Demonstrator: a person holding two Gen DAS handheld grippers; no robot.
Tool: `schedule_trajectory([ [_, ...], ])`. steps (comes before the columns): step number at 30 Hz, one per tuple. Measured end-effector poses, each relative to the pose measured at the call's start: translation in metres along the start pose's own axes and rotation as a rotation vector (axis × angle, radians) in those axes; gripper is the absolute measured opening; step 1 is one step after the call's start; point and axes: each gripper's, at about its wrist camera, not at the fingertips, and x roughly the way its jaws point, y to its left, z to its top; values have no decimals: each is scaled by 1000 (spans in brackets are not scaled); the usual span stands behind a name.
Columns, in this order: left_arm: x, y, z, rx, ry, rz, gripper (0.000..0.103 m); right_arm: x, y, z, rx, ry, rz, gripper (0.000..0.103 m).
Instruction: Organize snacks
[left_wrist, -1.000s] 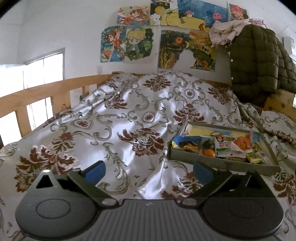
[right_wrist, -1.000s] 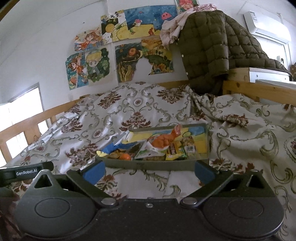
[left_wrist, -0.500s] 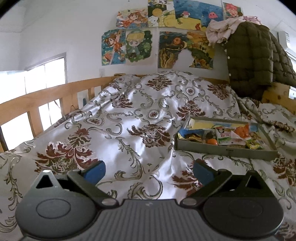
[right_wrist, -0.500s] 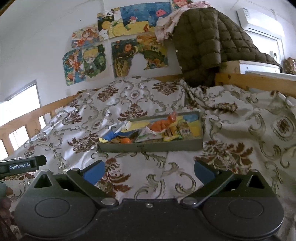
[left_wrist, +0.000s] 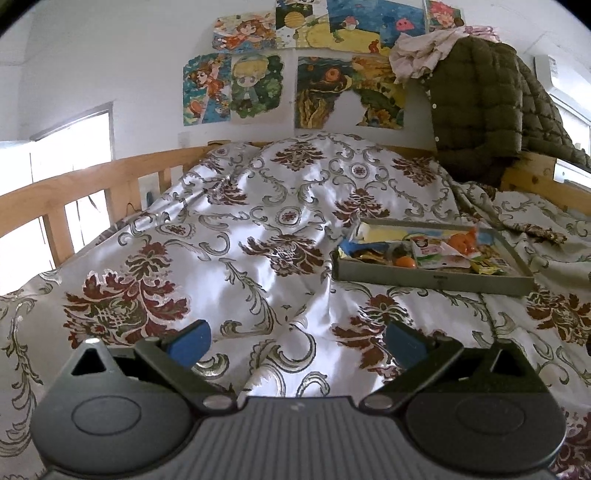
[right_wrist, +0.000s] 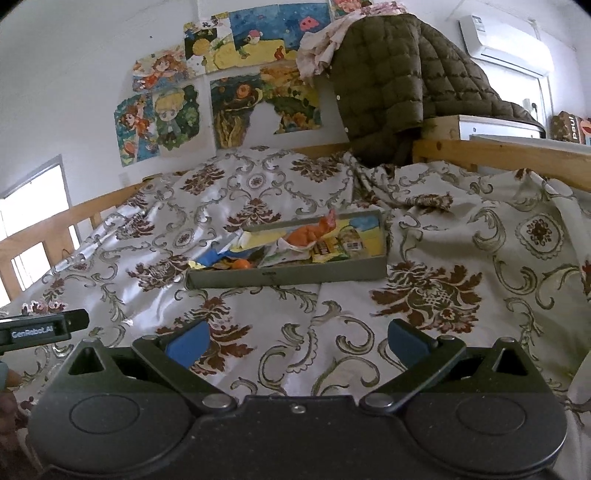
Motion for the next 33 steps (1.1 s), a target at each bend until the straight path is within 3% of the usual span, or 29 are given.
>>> schedule_trajectory([
  [10, -5, -5, -13, 65, 6, -42, 103, -3, 0, -10, -2, 33, -12, 102],
  [33, -2, -8, -22, 68, 42, -64, 103, 2, 4, -21, -15, 67, -6, 102],
])
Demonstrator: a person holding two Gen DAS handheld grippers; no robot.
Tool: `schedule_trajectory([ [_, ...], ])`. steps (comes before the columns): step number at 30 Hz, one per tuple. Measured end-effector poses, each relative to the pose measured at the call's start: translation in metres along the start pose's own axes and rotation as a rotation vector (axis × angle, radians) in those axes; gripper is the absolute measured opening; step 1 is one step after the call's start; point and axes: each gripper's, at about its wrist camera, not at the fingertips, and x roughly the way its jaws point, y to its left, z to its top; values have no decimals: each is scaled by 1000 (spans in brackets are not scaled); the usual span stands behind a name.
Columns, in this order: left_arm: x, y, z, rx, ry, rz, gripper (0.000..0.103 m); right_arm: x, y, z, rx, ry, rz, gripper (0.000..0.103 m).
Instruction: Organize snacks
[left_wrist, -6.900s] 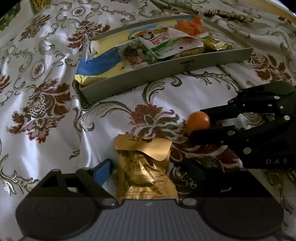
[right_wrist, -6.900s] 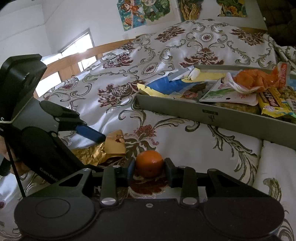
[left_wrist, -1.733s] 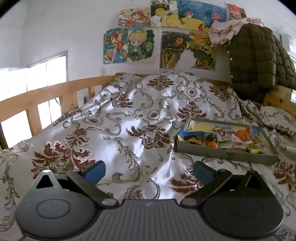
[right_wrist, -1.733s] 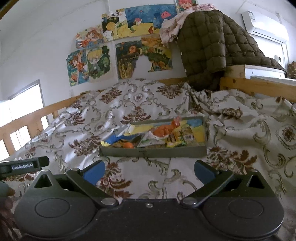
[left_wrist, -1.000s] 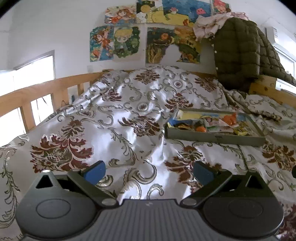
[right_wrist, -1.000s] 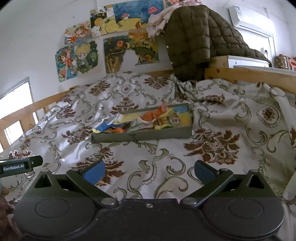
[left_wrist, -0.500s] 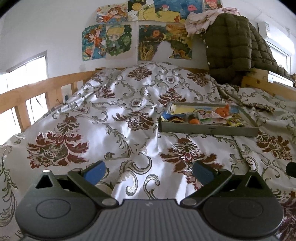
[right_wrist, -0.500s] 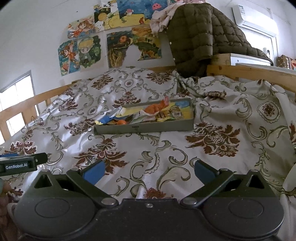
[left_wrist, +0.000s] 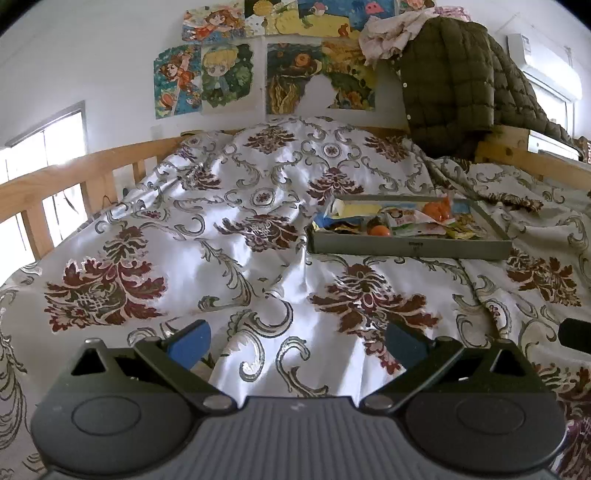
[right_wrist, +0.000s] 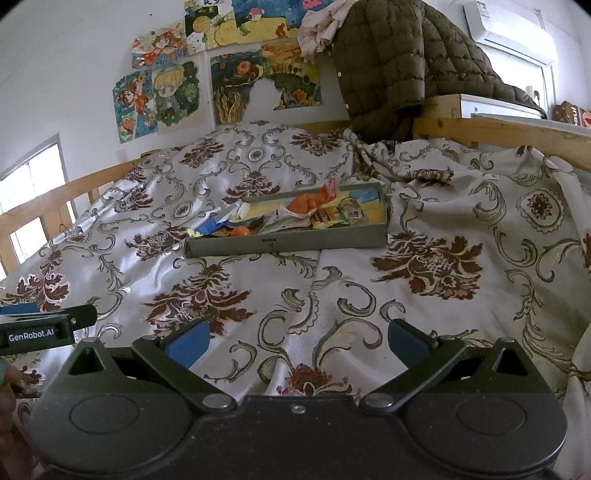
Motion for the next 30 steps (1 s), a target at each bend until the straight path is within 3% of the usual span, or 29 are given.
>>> schedule_trajectory([
  [30, 1, 5, -1, -13, 11, 9, 103, 1, -1, -1, 0, -3, 1, 102],
])
